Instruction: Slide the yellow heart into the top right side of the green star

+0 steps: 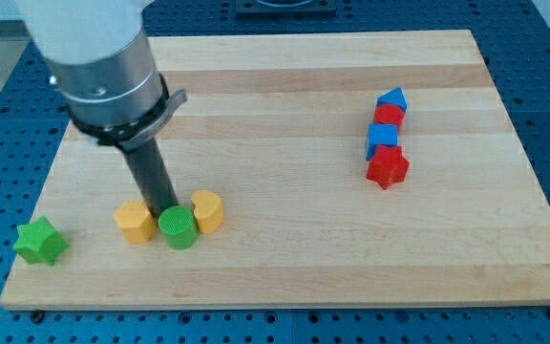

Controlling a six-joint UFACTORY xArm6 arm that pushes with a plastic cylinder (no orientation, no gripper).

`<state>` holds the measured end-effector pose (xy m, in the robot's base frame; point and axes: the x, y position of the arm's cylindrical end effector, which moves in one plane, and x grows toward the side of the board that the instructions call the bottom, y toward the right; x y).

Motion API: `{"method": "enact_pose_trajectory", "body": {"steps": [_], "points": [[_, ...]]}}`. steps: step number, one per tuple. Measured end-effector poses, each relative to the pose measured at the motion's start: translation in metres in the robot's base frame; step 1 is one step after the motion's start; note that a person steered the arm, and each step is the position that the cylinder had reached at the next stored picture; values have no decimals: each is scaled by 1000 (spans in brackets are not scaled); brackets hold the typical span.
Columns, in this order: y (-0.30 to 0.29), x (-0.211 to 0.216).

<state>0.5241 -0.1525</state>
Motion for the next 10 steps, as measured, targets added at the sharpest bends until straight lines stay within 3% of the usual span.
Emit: {"method": "enact_pose_trajectory", "body": {"steps": [3,5,6,8,10], "points": [[-56,29],[-15,19],[-29,4],[-98,14],[-24,19]]}}
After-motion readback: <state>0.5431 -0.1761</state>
